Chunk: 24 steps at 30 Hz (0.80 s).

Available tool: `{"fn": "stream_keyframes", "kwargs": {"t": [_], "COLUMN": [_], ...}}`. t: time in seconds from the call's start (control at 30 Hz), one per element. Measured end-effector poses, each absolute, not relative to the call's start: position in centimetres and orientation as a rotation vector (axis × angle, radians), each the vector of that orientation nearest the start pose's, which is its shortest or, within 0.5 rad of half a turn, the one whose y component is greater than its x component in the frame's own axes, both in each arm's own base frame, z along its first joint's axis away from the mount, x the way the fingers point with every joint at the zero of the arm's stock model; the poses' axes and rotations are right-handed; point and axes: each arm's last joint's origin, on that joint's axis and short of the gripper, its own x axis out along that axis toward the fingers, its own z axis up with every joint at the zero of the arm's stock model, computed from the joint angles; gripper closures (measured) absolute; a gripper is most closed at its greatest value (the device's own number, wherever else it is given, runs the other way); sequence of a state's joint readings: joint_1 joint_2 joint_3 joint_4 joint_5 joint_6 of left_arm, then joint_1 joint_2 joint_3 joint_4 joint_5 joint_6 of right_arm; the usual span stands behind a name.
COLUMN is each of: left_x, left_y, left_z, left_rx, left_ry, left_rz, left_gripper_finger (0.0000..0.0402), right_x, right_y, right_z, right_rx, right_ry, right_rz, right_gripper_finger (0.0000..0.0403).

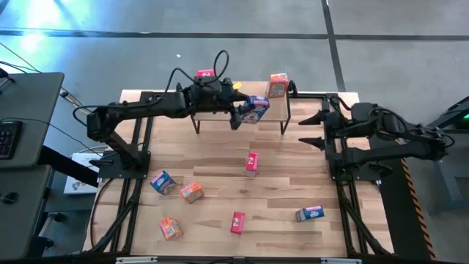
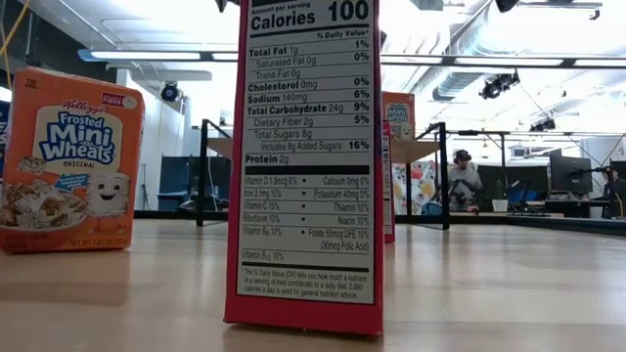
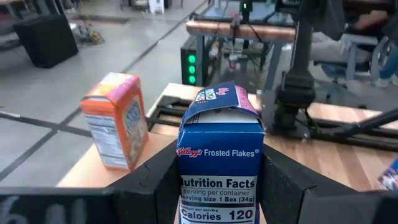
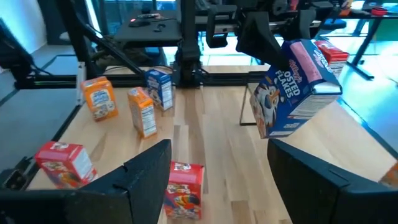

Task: Stack cereal on shelf
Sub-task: Put the top blue cereal box on the shelf

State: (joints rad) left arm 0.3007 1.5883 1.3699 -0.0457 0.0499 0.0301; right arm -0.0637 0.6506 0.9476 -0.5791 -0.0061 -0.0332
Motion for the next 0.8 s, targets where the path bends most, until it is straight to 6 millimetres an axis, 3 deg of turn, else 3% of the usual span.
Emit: {"fn": "stream_keyframes", "kwargs": {"t": [0.23,0.6,0.8], "left_x": [34.7,31.8,30.7], "left_y": [12.9,18.1,19.5], "left_z": [32.9,30.4,29.8], "left_rx": [-0.027,-0.027,-0.001], "left_ry": [0.196,0.094,0.093], "left_rz": [0.214,0.174,0.204], "left_gripper_finger": [0.0237,0.0237,0.0237], "right_x": [12.3,12.4,12.4], "right_y": [-1.0,-1.4,-1.4], "right_z": [36.0,35.6,35.6], "right_rx": [-0.029,-0.047,-0.048], "right_ry": [0.29,0.304,0.305], "right_rz": [-0.102,-0.191,-0.191], "right_gripper_finger": [0.0143,0.0143,0.0143]}}
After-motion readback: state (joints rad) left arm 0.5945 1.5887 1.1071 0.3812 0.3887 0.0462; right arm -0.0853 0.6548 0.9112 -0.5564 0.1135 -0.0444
